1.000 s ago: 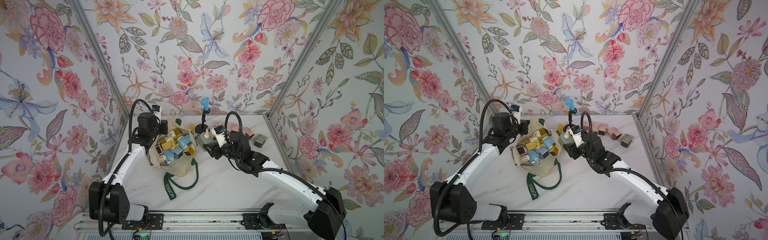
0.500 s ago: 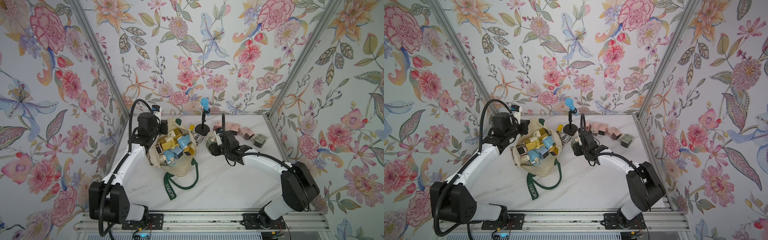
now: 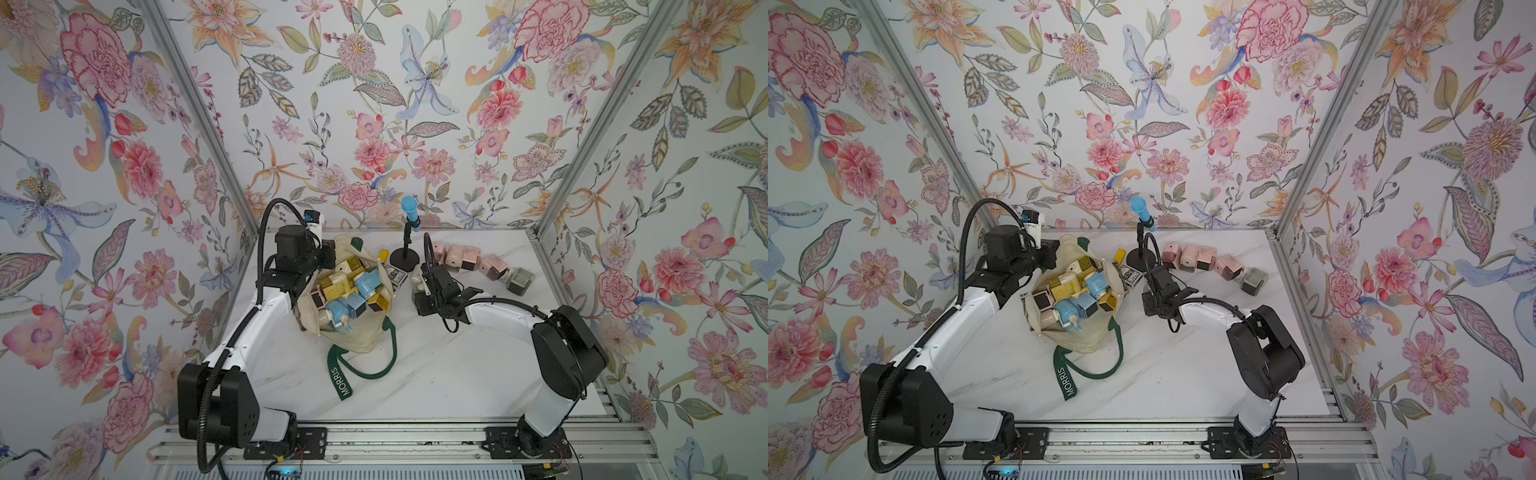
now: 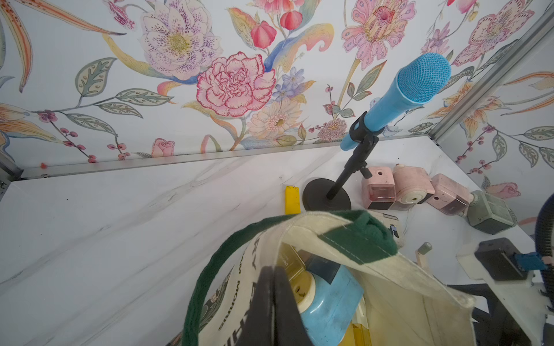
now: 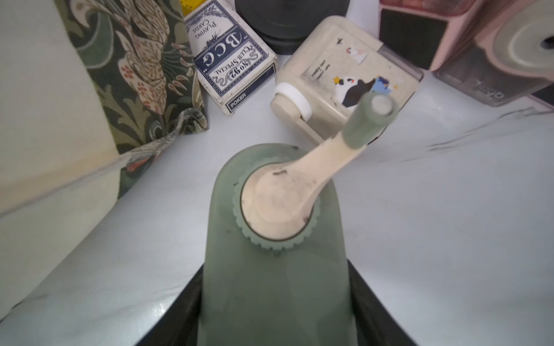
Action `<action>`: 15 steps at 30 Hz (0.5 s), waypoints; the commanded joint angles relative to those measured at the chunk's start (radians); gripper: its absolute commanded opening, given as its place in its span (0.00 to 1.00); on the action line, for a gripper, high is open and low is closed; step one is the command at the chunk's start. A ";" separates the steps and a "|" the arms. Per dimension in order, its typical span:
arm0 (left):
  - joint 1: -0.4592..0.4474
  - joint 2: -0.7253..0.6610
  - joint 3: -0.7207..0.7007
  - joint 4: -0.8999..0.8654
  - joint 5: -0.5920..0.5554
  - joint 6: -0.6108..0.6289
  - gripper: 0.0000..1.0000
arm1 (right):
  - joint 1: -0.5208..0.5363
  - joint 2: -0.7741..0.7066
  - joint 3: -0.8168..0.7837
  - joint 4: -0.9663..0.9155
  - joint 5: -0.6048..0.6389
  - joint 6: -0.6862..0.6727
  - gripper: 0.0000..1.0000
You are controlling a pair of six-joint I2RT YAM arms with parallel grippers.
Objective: Take out the pencil sharpeners from the tote bags
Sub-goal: Place the pencil sharpener at the center of the board.
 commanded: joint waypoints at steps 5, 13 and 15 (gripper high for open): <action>-0.007 -0.034 0.006 0.051 -0.009 0.005 0.00 | 0.013 0.054 0.049 0.017 0.055 -0.007 0.48; -0.007 -0.032 0.006 0.052 -0.009 0.007 0.00 | 0.024 0.023 0.041 0.017 0.065 -0.013 0.83; -0.006 -0.031 0.006 0.051 -0.010 0.007 0.00 | 0.028 0.001 0.035 0.017 0.071 -0.016 0.85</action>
